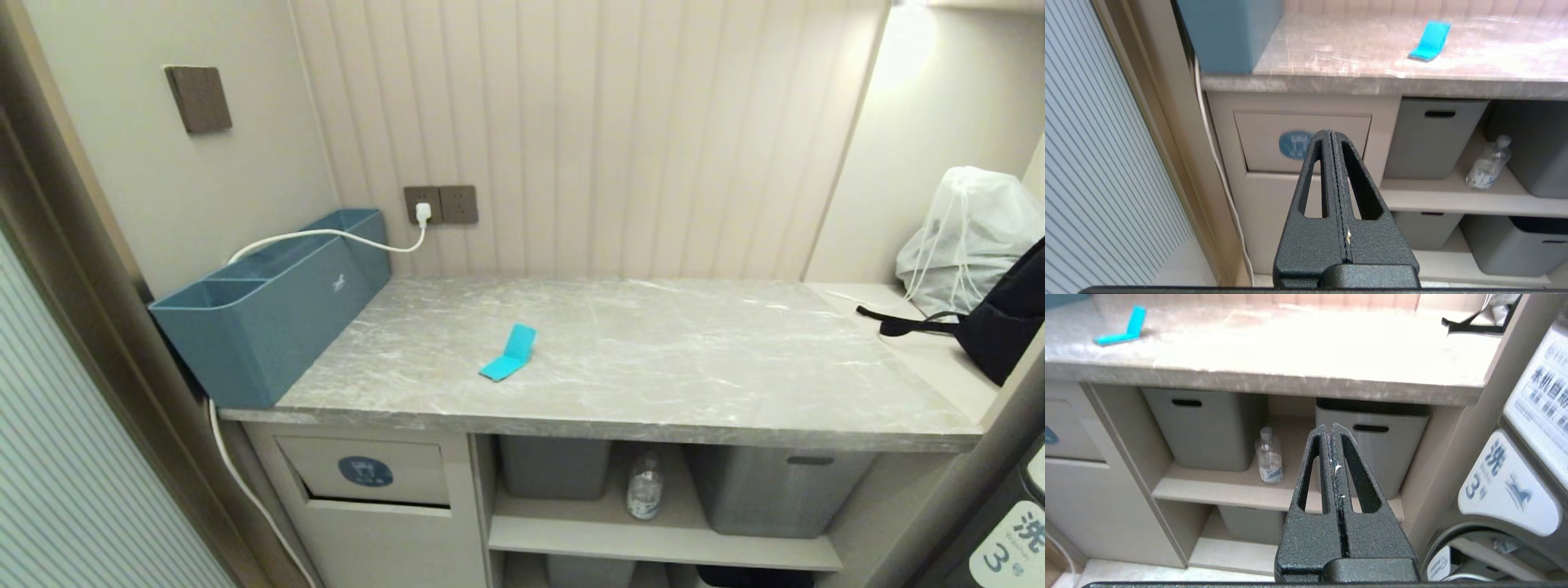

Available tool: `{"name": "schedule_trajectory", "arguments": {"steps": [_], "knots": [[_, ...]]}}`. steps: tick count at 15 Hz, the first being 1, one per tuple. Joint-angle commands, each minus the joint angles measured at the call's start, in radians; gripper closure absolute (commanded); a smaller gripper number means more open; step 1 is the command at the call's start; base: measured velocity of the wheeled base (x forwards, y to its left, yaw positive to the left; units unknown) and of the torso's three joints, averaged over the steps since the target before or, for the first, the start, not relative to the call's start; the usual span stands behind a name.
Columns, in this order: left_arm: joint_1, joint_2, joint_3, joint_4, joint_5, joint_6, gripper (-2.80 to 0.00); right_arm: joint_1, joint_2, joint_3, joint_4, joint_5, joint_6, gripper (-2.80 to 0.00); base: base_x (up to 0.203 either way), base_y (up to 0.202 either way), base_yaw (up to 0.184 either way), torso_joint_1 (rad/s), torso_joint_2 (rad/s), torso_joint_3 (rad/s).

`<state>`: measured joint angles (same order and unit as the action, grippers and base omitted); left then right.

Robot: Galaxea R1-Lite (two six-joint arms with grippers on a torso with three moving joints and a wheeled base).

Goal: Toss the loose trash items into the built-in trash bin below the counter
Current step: Pick up the garbage

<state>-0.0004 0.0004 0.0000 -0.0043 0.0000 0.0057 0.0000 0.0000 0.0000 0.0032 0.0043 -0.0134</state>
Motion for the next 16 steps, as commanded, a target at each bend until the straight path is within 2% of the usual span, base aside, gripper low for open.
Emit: {"name": "schedule_trajectory", "arguments": {"steps": [1, 4, 5, 7, 11, 14, 16], "knots": [[0.000, 0.000, 0.000, 0.001, 0.000, 0.000, 0.00, 0.000, 0.000, 0.000, 0.000, 0.000, 0.006, 0.00, 0.000, 0.000, 0.000, 0.172, -0.44, -0.227], [-0.001, 0.002, -0.022, -0.008, -0.008, 0.014, 0.00, 0.000, 0.000, 0.000, -0.002, 0.000, 0.007, 0.00, 0.000, 0.000, 0.000, 0.069, -0.14, -0.078], [-0.001, 0.024, -0.079, -0.009, -0.010, 0.017, 0.00, 0.000, 0.000, 0.000, -0.001, -0.001, 0.007, 0.00, 0.000, 0.000, 0.000, 0.022, -0.04, -0.022], [-0.004, 0.166, -0.267, -0.016, -0.014, 0.015, 0.00, 0.000, 0.000, 0.000, -0.002, -0.001, 0.007, 0.00, 0.000, 0.000, 0.000, 0.000, 0.00, 0.000], [-0.035, 0.756, -0.698, -0.031, -0.070, -0.045, 0.00, 0.000, 0.000, 0.000, -0.002, 0.000, 0.006, 0.00, 0.000, 0.000, 0.000, 0.000, 0.00, 0.000], [-0.096, 1.213, -0.907, -0.104, -0.129, -0.074, 0.00, 0.000, 0.000, 0.000, -0.002, 0.000, 0.006, 0.00, 0.000, 0.000, 0.000, 0.000, 0.00, 0.000], [-0.167, 1.474, -1.015, -0.169, -0.157, -0.082, 0.00, 0.000, 0.000, 0.000, -0.001, -0.001, 0.006, 0.00, 0.000, 0.000, 0.000, 0.000, 0.00, 0.000]]}}
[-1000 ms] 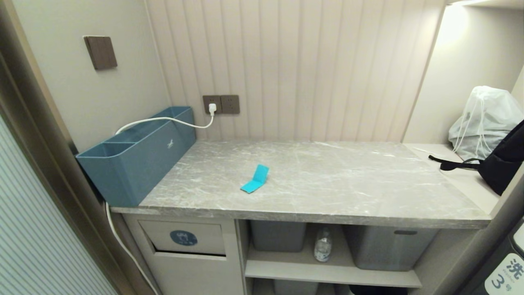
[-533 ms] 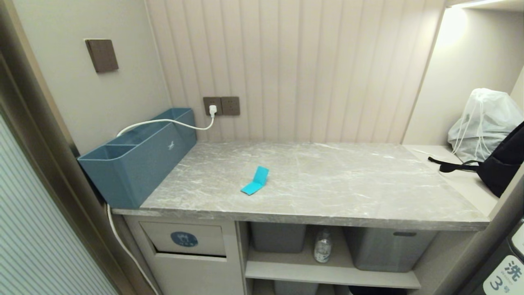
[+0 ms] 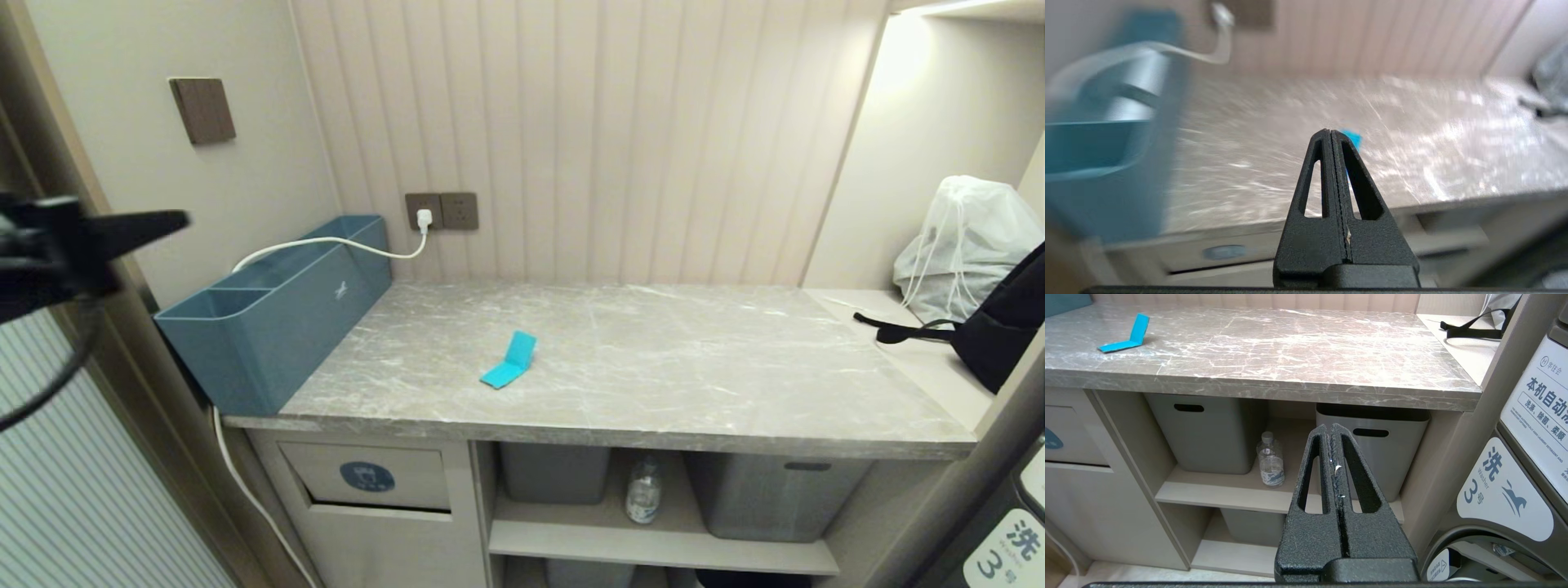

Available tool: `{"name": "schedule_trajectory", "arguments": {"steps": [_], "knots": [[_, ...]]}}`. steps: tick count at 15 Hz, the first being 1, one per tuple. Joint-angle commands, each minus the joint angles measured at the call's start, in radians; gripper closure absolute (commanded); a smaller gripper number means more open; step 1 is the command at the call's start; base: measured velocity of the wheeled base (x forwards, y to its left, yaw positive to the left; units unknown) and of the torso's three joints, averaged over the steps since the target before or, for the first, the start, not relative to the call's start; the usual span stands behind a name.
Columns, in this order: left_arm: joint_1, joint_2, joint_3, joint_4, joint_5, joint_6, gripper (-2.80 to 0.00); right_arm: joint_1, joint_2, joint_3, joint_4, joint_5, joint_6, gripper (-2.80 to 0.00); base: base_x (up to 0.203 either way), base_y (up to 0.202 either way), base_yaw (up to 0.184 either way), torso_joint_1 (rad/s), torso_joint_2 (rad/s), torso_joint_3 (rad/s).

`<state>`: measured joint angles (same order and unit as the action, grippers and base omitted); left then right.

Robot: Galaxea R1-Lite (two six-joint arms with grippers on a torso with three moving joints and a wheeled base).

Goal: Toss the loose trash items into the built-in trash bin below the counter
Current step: Pick up the garbage

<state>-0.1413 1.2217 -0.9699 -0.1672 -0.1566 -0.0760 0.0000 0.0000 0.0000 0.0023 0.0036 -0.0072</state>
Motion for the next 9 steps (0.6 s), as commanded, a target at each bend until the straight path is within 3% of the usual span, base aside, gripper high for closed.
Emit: {"name": "schedule_trajectory", "arguments": {"steps": [1, 5, 6, 9], "knots": [[-0.068, 0.355, -0.085, -0.032, -0.012, -0.003, 0.00, 0.000, 0.000, 0.000, 0.000, 0.000, 0.000, 0.00, 0.000, 0.000, 0.000, 0.000, 0.00, 0.000], [-0.223, 0.652, -0.177, -0.134, -0.029, 0.007, 0.00, 0.000, 0.000, 0.000, 0.001, -0.001, 0.000, 0.00, 0.000, 0.000, 0.000, 0.000, 0.00, 0.000], [-0.238, 0.711, -0.193, -0.165, -0.022, 0.022, -2.80, 0.000, 0.000, 0.000, 0.000, -0.001, 0.001, 0.00, 0.000, 0.000, 0.000, 0.000, 0.00, 0.000], [-0.248, 0.879, -0.265, -0.282, 0.014, 0.060, -2.80, 0.000, 0.000, 0.000, 0.001, -0.001, 0.001, 0.00, 0.000, 0.000, 0.000, 0.000, 0.00, 0.000]]}}
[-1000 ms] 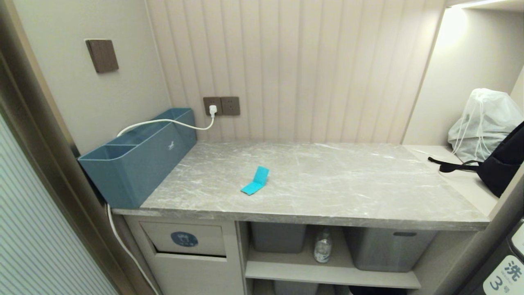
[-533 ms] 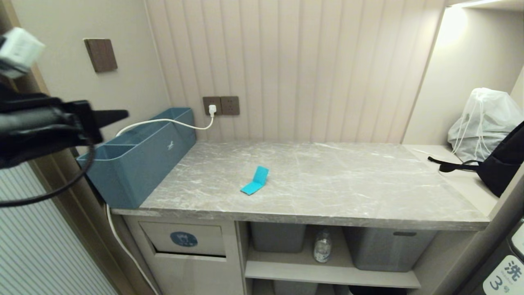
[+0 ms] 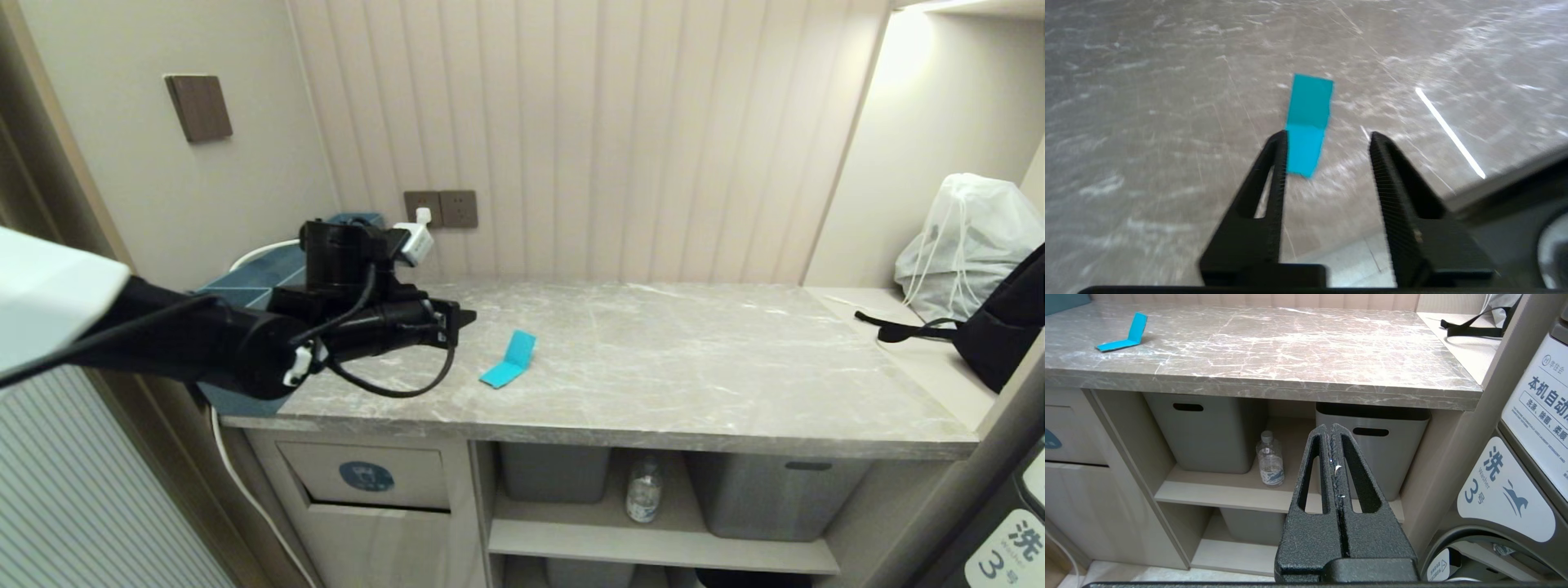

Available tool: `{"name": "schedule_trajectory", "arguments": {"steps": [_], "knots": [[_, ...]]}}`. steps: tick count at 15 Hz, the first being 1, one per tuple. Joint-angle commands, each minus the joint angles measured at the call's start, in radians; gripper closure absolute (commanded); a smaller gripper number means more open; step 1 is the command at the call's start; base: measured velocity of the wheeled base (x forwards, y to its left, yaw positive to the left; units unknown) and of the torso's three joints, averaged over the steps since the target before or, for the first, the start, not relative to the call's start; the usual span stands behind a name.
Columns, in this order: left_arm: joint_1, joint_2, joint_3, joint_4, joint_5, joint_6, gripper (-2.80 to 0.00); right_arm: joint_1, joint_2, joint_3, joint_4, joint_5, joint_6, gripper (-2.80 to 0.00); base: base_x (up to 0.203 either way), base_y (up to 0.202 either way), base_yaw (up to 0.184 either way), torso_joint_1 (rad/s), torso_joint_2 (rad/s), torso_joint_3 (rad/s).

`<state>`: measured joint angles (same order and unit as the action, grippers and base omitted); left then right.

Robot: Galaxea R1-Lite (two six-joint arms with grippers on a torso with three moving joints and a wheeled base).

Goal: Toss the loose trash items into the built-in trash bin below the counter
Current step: Pick up the garbage

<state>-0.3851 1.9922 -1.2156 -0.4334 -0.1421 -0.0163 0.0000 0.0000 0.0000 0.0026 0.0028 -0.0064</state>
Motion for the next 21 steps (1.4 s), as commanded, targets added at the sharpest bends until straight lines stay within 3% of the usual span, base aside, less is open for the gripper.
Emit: {"name": "schedule_trajectory", "arguments": {"steps": [1, 9, 15, 21], "knots": [[-0.004, 0.164, -0.058, -0.063, 0.016, 0.005, -2.80, 0.000, 0.000, 0.000, 0.000, 0.000, -0.001, 0.00, 0.000, 0.000, 0.000, 0.000, 0.00, 0.000], [-0.009, 0.562, -0.328, -0.520, 0.051, 0.144, -2.80, 0.000, 0.000, 0.000, -0.001, 0.000, 0.000, 0.00, 0.000, 0.000, 0.000, 0.000, 0.00, 0.000], [-0.020, 0.704, -0.526, -0.518, 0.049, 0.147, -2.80, 0.000, 0.000, 0.000, 0.000, 0.000, 0.000, 0.00, 0.000, 0.000, 0.000, 0.000, 0.00, 0.000], [-0.057, 0.732, -0.569, -0.473, 0.043, 0.147, -2.80, 0.000, 0.000, 0.000, 0.000, 0.000, 0.000, 0.00, 0.000, 0.000, 0.000, 0.000, 0.00, 0.000]]}}
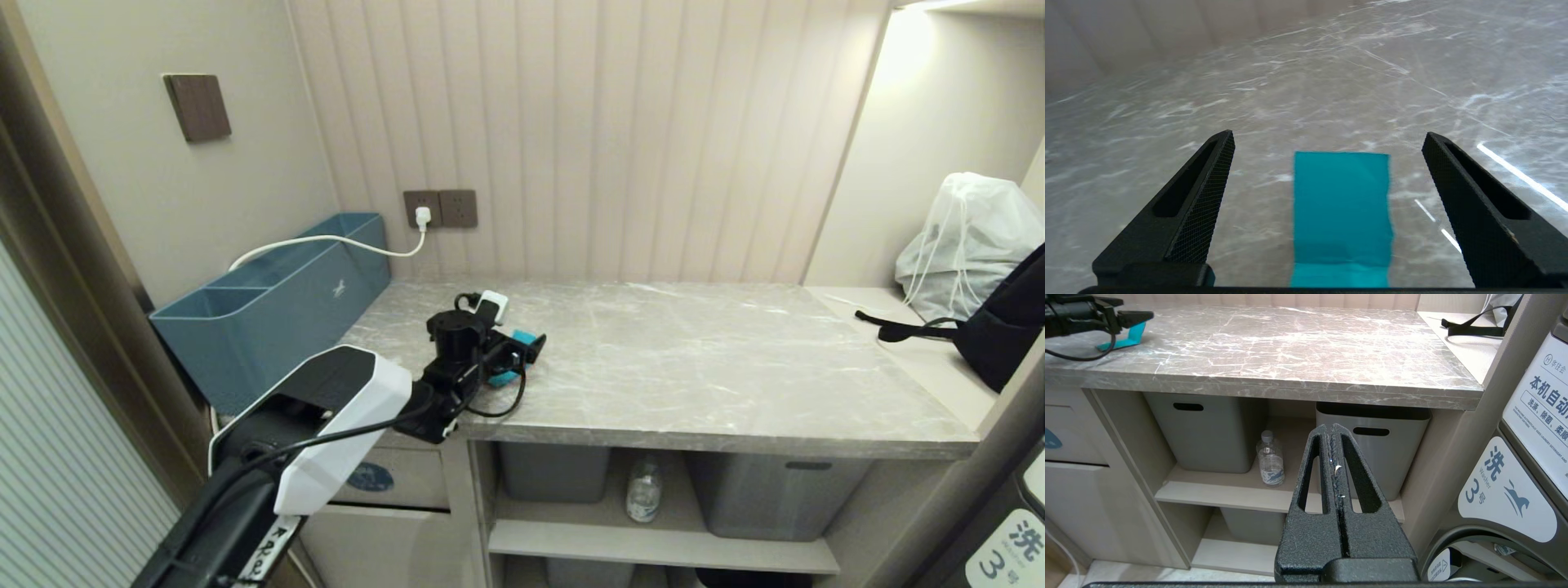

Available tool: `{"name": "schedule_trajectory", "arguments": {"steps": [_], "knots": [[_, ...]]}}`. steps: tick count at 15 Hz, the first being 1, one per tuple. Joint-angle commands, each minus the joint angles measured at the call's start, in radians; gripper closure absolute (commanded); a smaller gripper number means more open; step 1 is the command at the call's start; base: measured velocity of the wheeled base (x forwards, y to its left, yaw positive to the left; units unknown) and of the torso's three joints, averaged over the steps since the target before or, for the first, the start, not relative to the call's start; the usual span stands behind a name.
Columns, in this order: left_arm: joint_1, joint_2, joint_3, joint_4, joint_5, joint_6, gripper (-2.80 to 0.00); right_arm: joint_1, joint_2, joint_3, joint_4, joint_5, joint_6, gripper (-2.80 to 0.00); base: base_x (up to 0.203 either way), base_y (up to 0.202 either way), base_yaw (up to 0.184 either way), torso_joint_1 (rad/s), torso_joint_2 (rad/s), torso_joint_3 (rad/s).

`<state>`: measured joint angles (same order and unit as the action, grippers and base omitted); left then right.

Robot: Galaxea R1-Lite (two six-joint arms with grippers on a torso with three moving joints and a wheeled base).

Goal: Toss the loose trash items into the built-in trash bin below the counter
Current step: Pick up the garbage

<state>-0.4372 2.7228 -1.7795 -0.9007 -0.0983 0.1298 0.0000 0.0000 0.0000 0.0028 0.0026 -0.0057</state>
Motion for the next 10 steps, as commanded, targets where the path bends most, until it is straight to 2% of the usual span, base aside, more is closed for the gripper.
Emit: {"name": "schedule_trajectory", "arguments": {"steps": [1, 3, 6, 9, 10], "knots": [[-0.010, 0.008, -0.008, -0.002, 0.000, 0.001, -2.80, 0.000, 0.000, 0.000, 0.000, 0.000, 0.000, 0.00, 0.000, 0.000, 0.000, 0.000, 0.00, 0.000], [-0.017, 0.010, -0.006, 0.035, 0.001, 0.001, -2.80, 0.000, 0.000, 0.000, 0.000, 0.000, 0.000, 0.00, 0.000, 0.000, 0.000, 0.000, 0.00, 0.000], [-0.020, -0.005, -0.035, 0.168, 0.003, 0.001, -2.80, 0.000, 0.000, 0.000, 0.000, 0.000, 0.000, 0.00, 0.000, 0.000, 0.000, 0.000, 0.00, 0.000], [-0.019, 0.037, -0.142, 0.192, 0.031, 0.002, -2.80, 0.000, 0.000, 0.000, 0.000, 0.000, 0.000, 0.00, 0.000, 0.000, 0.000, 0.000, 0.00, 0.000], [-0.018, 0.042, -0.144, 0.194, 0.041, 0.001, -2.80, 0.000, 0.000, 0.000, 0.000, 0.000, 0.000, 0.00, 0.000, 0.000, 0.000, 0.000, 0.00, 0.000]]}}
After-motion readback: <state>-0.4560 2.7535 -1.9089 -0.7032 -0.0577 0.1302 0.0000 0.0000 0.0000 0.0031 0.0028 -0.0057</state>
